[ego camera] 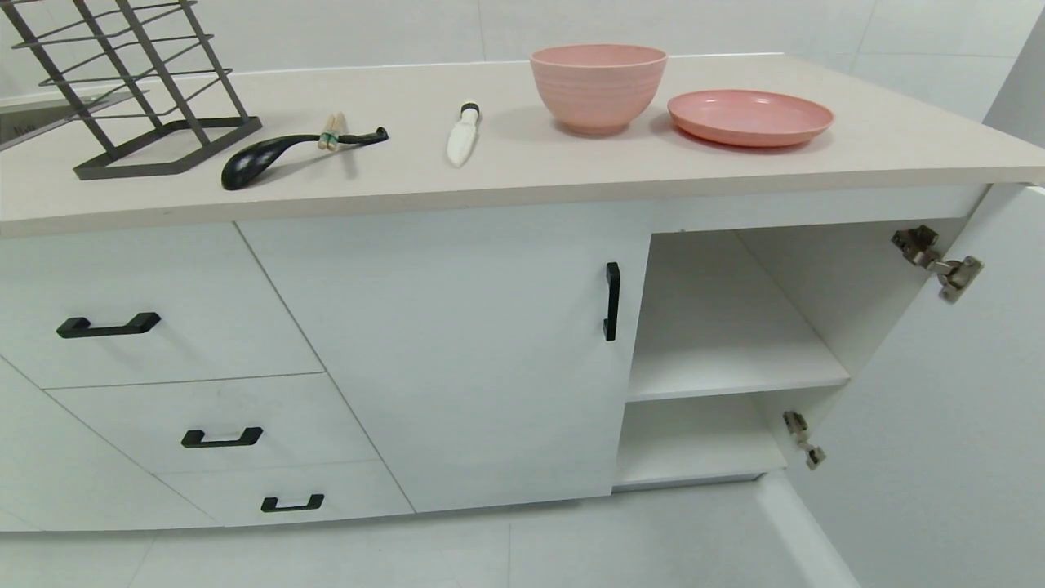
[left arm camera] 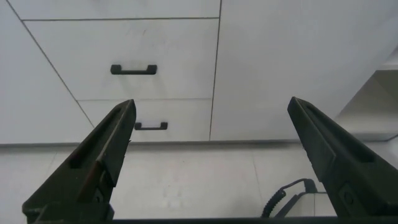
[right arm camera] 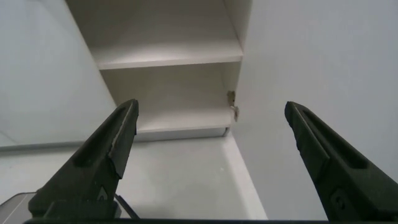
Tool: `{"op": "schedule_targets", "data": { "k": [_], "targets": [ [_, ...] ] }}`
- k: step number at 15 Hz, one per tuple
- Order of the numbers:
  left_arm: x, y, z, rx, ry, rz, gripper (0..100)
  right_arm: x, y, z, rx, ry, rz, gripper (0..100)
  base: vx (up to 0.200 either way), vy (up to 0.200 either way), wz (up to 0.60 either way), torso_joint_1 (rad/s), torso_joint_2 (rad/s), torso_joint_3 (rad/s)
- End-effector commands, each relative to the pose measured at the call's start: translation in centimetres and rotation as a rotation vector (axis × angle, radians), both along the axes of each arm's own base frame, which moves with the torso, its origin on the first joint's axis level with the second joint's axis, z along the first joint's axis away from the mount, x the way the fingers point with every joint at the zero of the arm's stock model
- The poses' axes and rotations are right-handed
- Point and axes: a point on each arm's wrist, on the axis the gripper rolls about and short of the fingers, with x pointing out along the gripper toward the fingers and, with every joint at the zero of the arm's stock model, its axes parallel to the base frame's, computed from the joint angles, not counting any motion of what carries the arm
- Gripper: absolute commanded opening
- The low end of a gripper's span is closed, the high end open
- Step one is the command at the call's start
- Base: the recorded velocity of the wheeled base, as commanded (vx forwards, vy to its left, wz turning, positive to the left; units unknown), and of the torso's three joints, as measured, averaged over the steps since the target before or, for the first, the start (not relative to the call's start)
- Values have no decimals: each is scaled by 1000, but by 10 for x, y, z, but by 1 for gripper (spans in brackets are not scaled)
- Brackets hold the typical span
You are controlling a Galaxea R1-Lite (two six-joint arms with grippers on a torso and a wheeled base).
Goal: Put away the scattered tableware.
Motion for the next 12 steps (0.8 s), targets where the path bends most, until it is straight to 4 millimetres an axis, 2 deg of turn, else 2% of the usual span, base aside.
{"op": "schedule_targets", "data": {
  "k": [1,3,8,12],
  "targets": [
    [0,0,0,-8,-1,0,100,0,0,0,-1,-2,2,100,0,0,0,0,0,0],
    [0,0,0,-15,-1,2,100,0,0,0,-1,-2,4,100,0,0,0,0,0,0],
    [0,0,0,-3,1,2,100,0,0,0,-1,-2,2,100,200,0,0,0,-1,3],
    [0,0,0,-1,1,2,100,0,0,0,-4,-2,-4,100,0,0,0,0,0,0]
  ]
}}
